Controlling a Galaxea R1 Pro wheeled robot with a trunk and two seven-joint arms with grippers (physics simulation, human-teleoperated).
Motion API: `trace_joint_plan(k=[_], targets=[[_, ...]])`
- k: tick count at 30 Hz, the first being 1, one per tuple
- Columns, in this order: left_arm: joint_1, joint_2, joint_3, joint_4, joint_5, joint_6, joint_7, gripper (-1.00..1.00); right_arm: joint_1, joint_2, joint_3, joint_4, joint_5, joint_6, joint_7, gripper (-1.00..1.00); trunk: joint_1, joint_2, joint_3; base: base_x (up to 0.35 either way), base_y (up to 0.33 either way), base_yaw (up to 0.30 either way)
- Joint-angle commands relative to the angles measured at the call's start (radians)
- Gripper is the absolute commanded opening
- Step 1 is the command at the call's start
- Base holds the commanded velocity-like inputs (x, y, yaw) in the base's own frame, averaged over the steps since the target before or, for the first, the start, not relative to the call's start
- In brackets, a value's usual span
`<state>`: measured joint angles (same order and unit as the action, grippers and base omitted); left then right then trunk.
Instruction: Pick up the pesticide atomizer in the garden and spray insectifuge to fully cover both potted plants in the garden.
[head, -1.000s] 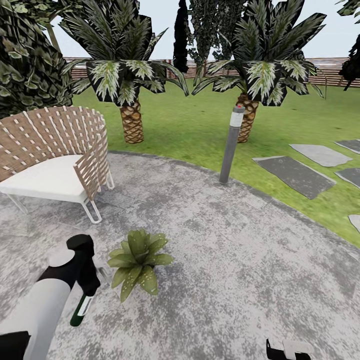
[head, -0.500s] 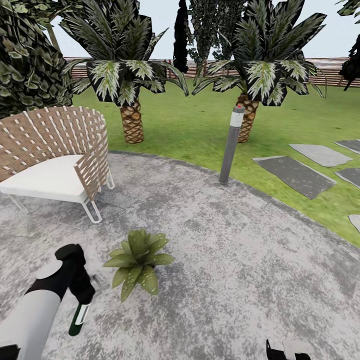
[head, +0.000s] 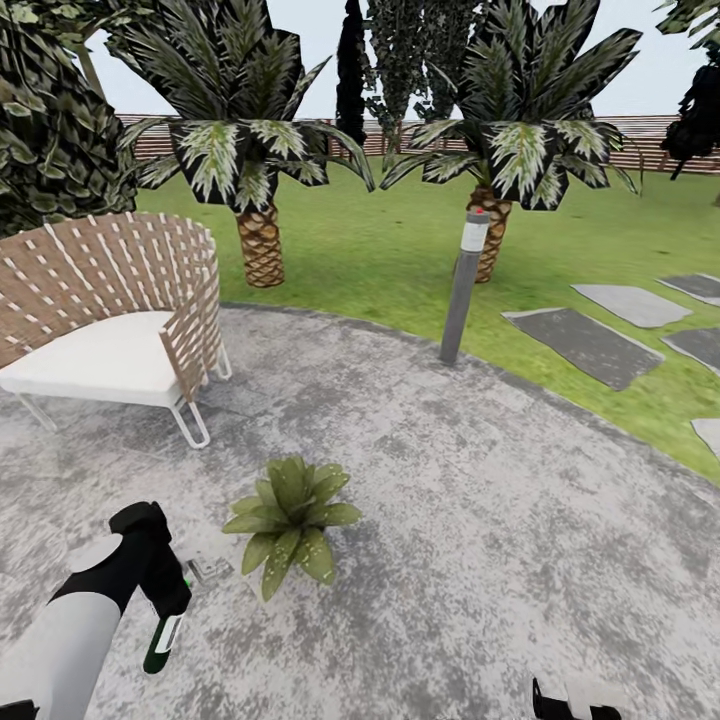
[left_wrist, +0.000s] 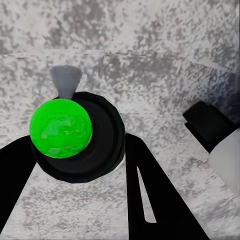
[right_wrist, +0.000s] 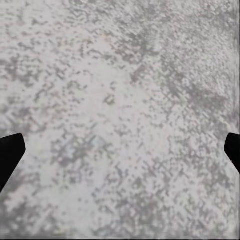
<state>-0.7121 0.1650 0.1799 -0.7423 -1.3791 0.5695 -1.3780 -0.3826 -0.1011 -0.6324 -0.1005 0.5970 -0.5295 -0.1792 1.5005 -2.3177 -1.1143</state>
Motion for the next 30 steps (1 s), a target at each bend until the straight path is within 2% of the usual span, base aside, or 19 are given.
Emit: trace_joint_plan(k=[1, 4, 6, 8, 13, 20, 25, 30], targets=[[0.000, 0.000, 0.003, 0.020, 0.016, 0.010, 0.019, -1.00, -0.001, 0.000, -0.005, 0.002, 0.011, -0.003, -0.006, 1.00, 0.000, 0.000, -0.001, 0.000, 0.003, -0.279], [0.000, 0.000, 0.002, 0.065, 0.072, 0.009, 0.114, -1.00, -0.001, 0.000, -0.005, 0.002, 0.010, -0.003, -0.006, 1.00, 0.000, 0.000, -0.001, 0.000, 0.001, -0.286], [0.000, 0.003, 0.001, 0.080, 0.095, 0.009, 0.162, -1.00, -0.001, 0.000, -0.005, 0.002, 0.010, -0.003, -0.006, 1.00, 0.000, 0.000, -0.001, 0.000, 0.000, -0.290], [0.000, 0.008, 0.002, 0.084, 0.101, 0.009, 0.175, -1.00, -0.001, 0.000, -0.004, 0.002, 0.010, -0.003, -0.006, 1.00, 0.000, 0.000, -0.001, 0.000, 0.000, -0.291], [0.006, 0.018, 0.004, 0.085, 0.103, 0.009, 0.178, -1.00, -0.001, 0.000, -0.004, 0.002, 0.010, -0.003, -0.006, 1.00, 0.000, 0.000, -0.001, 0.000, 0.000, -0.249], [0.032, 0.023, 0.009, 0.080, 0.103, 0.006, 0.174, -1.00, -0.001, 0.000, -0.004, 0.002, 0.010, -0.003, -0.007, 1.00, 0.000, 0.000, -0.001, -0.161, 0.010, -0.025], [0.034, 0.022, 0.010, 0.073, 0.103, 0.008, 0.175, -1.00, -0.001, 0.000, -0.004, 0.002, 0.010, -0.003, -0.008, 1.00, 0.000, 0.000, -0.001, -0.145, 0.250, 0.000], [0.034, 0.020, 0.013, 0.072, 0.105, 0.010, 0.181, -1.00, -0.001, 0.000, -0.004, 0.002, 0.010, -0.003, -0.008, 1.00, 0.000, 0.000, -0.001, 0.137, 0.322, 0.000]])
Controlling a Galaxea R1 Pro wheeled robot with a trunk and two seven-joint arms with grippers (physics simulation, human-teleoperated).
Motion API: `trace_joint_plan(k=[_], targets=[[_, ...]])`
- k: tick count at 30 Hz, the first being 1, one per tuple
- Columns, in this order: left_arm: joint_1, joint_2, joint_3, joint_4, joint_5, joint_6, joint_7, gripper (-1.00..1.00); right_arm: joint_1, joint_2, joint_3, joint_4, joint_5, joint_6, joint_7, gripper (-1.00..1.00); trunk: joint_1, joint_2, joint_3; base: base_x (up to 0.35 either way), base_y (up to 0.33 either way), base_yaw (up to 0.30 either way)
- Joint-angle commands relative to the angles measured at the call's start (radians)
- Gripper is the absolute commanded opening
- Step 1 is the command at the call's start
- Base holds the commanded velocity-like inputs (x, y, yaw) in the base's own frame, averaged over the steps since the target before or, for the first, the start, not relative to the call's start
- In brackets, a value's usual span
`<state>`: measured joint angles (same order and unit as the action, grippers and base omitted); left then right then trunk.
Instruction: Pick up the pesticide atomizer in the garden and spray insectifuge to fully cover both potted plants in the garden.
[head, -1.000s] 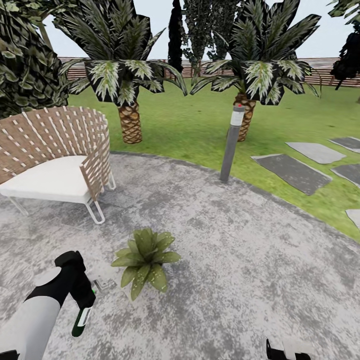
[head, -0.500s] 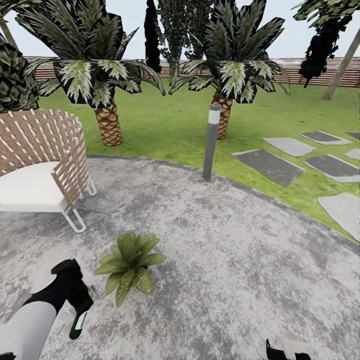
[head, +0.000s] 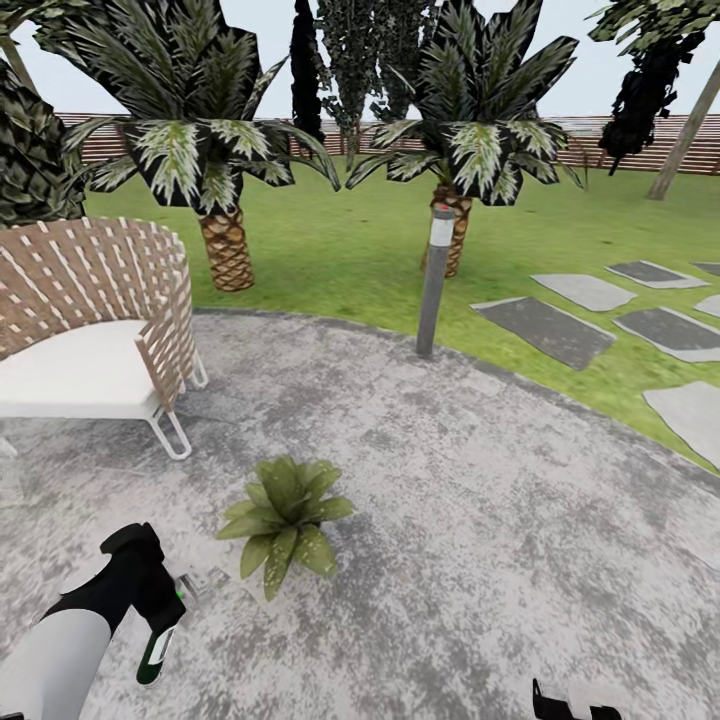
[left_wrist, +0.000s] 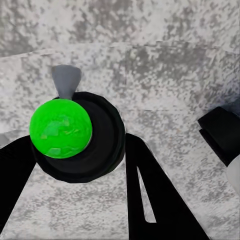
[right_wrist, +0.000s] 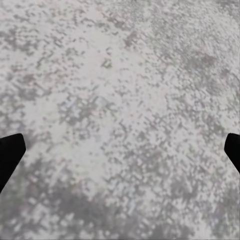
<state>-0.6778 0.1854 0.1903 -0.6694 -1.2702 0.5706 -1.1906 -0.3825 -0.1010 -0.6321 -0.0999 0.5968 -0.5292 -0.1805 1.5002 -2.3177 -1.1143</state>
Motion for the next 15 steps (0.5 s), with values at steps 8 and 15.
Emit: trace_joint_plan(k=[8, 15], targets=[[0.000, 0.000, 0.002, -0.002, -0.003, 0.009, -0.005, -1.00, -0.001, 0.000, -0.005, 0.002, 0.011, -0.003, -0.007, 1.00, 0.000, 0.000, -0.001, 0.137, 0.151, -0.121], [0.000, 0.008, 0.000, -0.003, -0.003, 0.009, -0.004, -1.00, -0.001, 0.000, -0.005, 0.000, 0.011, -0.005, -0.007, 1.00, 0.000, 0.000, -0.001, 0.013, 0.010, -0.006]])
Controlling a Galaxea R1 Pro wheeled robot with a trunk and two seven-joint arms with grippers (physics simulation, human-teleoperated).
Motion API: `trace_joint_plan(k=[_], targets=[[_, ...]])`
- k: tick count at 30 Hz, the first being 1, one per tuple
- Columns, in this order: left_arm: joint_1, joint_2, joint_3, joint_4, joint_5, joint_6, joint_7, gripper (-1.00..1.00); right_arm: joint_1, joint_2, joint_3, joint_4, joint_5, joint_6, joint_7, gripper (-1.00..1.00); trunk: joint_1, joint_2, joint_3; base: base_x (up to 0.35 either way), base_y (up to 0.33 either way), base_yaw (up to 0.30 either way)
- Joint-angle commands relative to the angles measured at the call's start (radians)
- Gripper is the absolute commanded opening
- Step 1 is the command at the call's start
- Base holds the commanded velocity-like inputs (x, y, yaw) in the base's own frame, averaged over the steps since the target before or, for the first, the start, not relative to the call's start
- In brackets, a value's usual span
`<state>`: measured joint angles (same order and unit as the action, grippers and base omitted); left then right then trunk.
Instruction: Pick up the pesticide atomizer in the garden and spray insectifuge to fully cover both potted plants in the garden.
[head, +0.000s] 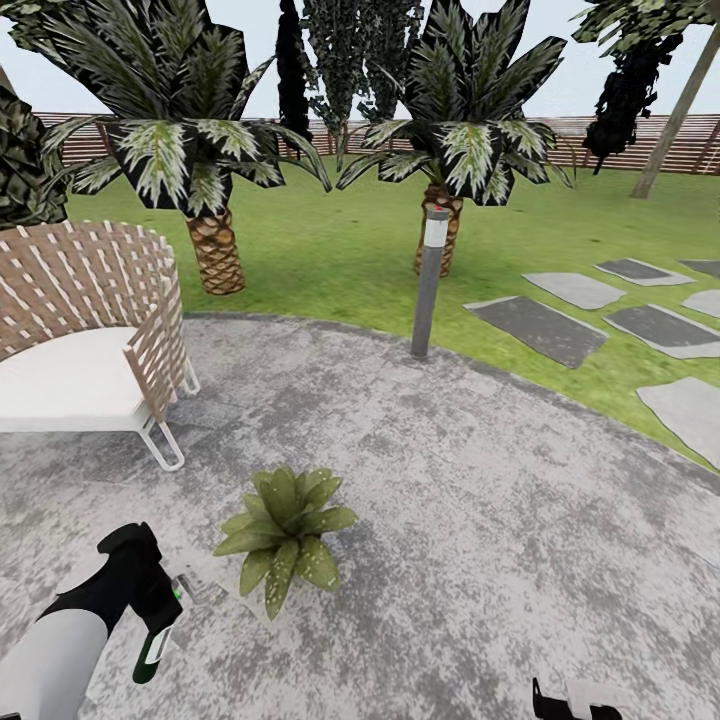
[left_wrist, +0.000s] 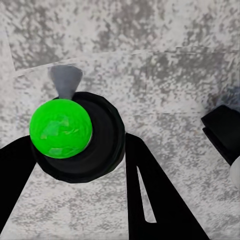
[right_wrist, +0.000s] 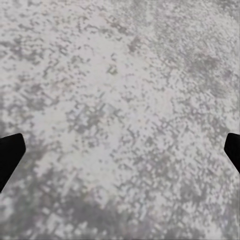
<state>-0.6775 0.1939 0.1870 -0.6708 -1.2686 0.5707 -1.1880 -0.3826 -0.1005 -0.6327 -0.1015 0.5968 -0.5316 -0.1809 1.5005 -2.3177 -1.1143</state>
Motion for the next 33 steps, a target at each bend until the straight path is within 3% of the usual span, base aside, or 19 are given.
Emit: trace_joint_plan(k=[1, 20, 22, 23, 24, 25, 29, 33], targets=[[-0.001, -0.001, 0.003, -0.001, -0.005, 0.009, -0.007, -1.00, -0.001, 0.000, -0.005, 0.002, 0.011, -0.002, -0.006, 1.00, 0.000, 0.000, -0.001, 0.000, 0.077, 0.000], [0.001, 0.000, 0.003, -0.001, -0.005, 0.010, -0.009, -1.00, -0.001, 0.001, -0.005, 0.002, 0.009, -0.001, -0.006, 1.00, 0.000, 0.000, -0.001, -0.057, 0.247, -0.173], [0.000, -0.016, -0.011, -0.001, -0.009, 0.003, -0.014, -1.00, -0.001, 0.001, -0.005, 0.002, 0.010, -0.002, -0.006, 1.00, 0.000, 0.000, -0.001, -0.002, 0.004, -0.001], [-0.001, -0.017, -0.014, -0.002, -0.012, -0.013, -0.011, -1.00, -0.001, 0.003, -0.005, 0.003, 0.010, -0.002, -0.005, 1.00, 0.000, 0.000, -0.001, 0.000, 0.000, 0.000], [-0.002, -0.016, -0.019, -0.011, -0.016, -0.075, 0.005, -1.00, -0.001, 0.004, -0.005, 0.004, 0.011, -0.002, -0.005, 1.00, 0.000, 0.000, -0.001, 0.000, 0.000, 0.000], [-0.003, -0.017, -0.020, -0.017, -0.018, -0.081, 0.009, -1.00, -0.001, 0.004, -0.004, 0.004, 0.011, -0.002, -0.005, 1.00, 0.000, 0.000, -0.001, 0.000, 0.000, 0.000], [-0.021, -0.017, -0.021, -0.036, -0.062, -0.089, -0.016, -1.00, -0.001, 0.005, -0.005, 0.005, 0.011, -0.002, -0.004, 1.00, 0.000, 0.000, -0.001, 0.000, 0.000, 0.000], [-0.049, -0.012, -0.023, -0.046, -0.119, -0.099, -0.120, -1.00, -0.001, 0.004, -0.005, 0.005, 0.012, -0.002, -0.004, 1.00, 0.000, 0.000, -0.001, 0.000, 0.000, 0.000]])
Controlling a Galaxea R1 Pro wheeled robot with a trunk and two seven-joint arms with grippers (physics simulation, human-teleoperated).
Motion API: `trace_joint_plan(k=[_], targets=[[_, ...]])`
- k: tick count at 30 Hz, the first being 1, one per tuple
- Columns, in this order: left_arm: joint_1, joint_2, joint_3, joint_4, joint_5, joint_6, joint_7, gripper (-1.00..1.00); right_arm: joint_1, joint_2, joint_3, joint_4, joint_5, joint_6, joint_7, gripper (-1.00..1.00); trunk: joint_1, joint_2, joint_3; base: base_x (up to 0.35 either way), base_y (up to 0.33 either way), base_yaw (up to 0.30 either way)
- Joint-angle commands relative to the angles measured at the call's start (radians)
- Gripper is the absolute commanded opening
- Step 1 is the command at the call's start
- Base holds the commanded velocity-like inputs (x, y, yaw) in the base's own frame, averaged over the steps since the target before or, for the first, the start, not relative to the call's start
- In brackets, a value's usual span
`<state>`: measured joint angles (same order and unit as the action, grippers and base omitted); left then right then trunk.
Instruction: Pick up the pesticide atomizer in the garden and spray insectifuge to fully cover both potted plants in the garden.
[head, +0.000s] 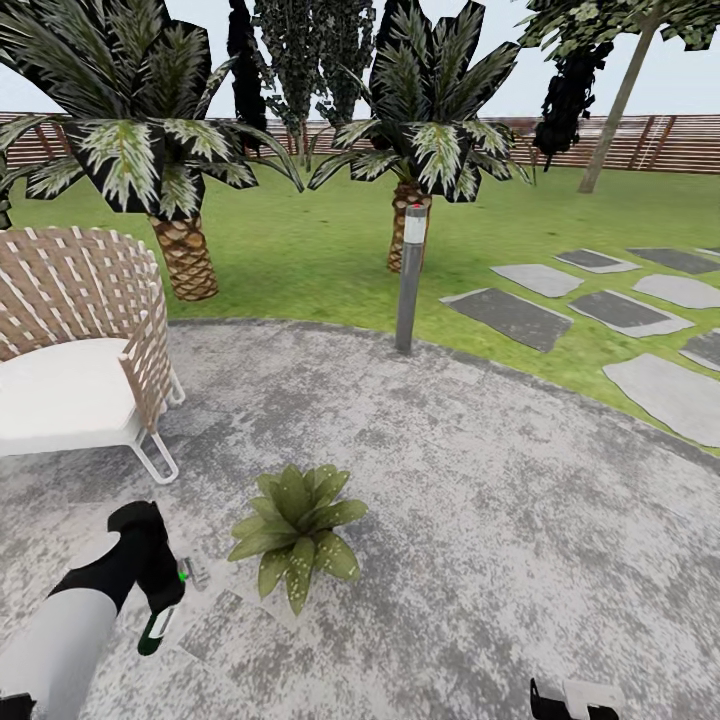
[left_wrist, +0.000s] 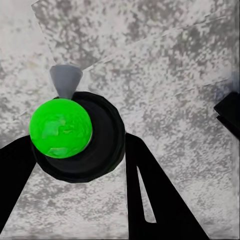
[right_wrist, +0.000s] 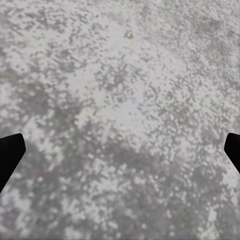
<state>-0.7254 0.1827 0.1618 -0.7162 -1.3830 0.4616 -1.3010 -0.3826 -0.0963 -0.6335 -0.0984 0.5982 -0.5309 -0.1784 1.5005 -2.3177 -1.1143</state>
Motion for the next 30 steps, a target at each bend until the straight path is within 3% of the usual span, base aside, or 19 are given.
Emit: trace_joint_plan(k=[1, 4, 8, 10, 11, 14, 21, 22, 23, 25, 30], targets=[[-0.008, 0.001, 0.002, -0.001, -0.013, 0.009, -0.027, -1.00, -0.001, 0.000, -0.005, 0.002, 0.011, -0.003, -0.006, 1.00, 0.000, 0.000, -0.001, 0.000, 0.000, 0.000], [-0.065, 0.002, 0.004, -0.002, -0.029, 0.004, -0.102, -1.00, -0.001, 0.000, -0.003, 0.002, 0.012, -0.003, -0.006, 1.00, 0.000, 0.000, -0.001, 0.000, 0.000, 0.000], [-0.117, -0.013, 0.002, -0.002, -0.031, 0.004, -0.159, -1.00, -0.001, -0.001, -0.003, 0.001, 0.012, -0.003, -0.006, 1.00, 0.000, 0.000, -0.001, 0.000, 0.000, 0.000], [-0.146, -0.035, -0.020, -0.002, -0.031, 0.005, -0.182, -1.00, -0.001, -0.002, -0.003, 0.000, 0.012, -0.003, -0.006, 1.00, 0.000, 0.000, -0.001, 0.000, 0.000, 0.000], [-0.154, -0.046, -0.052, -0.002, -0.032, 0.006, -0.213, -1.00, -0.001, -0.003, -0.003, 0.000, 0.012, -0.003, -0.005, 1.00, 0.000, 0.000, -0.001, 0.000, 0.000, -0.082], [-0.160, -0.038, -0.086, -0.002, -0.034, 0.006, -0.263, -1.00, -0.001, -0.004, -0.004, -0.001, 0.012, -0.003, -0.004, 1.00, 0.000, 0.000, 0.001, 0.000, 0.000, -0.219], [-0.160, -0.011, -0.093, -0.002, -0.039, 0.005, -0.270, -1.00, -0.001, -0.005, -0.004, -0.001, 0.012, -0.003, -0.006, 1.00, 0.000, 0.000, 0.004, 0.000, 0.000, -0.249], [-0.160, -0.001, -0.093, -0.002, -0.039, 0.005, -0.270, -1.00, -0.001, -0.005, -0.004, -0.001, 0.012, -0.003, -0.006, 1.00, 0.000, 0.000, 0.004, 0.000, 0.000, -0.073], [-0.161, 0.032, -0.093, -0.002, -0.056, 0.002, -0.270, -1.00, -0.001, -0.006, -0.004, -0.002, 0.012, -0.003, -0.006, 1.00, 0.000, 0.000, 0.004, 0.000, 0.000, -0.010], [-0.157, 0.061, -0.093, 0.000, -0.096, 0.000, -0.270, -1.00, -0.001, -0.007, -0.003, -0.003, 0.013, -0.003, -0.006, 1.00, 0.000, 0.000, 0.004, 0.000, 0.000, -0.003], [-0.153, 0.058, -0.094, -0.001, -0.106, -0.001, -0.270, -1.00, -0.001, -0.007, -0.004, -0.003, 0.013, -0.003, -0.006, 1.00, 0.000, 0.000, 0.004, 0.000, 0.145, 0.000]])
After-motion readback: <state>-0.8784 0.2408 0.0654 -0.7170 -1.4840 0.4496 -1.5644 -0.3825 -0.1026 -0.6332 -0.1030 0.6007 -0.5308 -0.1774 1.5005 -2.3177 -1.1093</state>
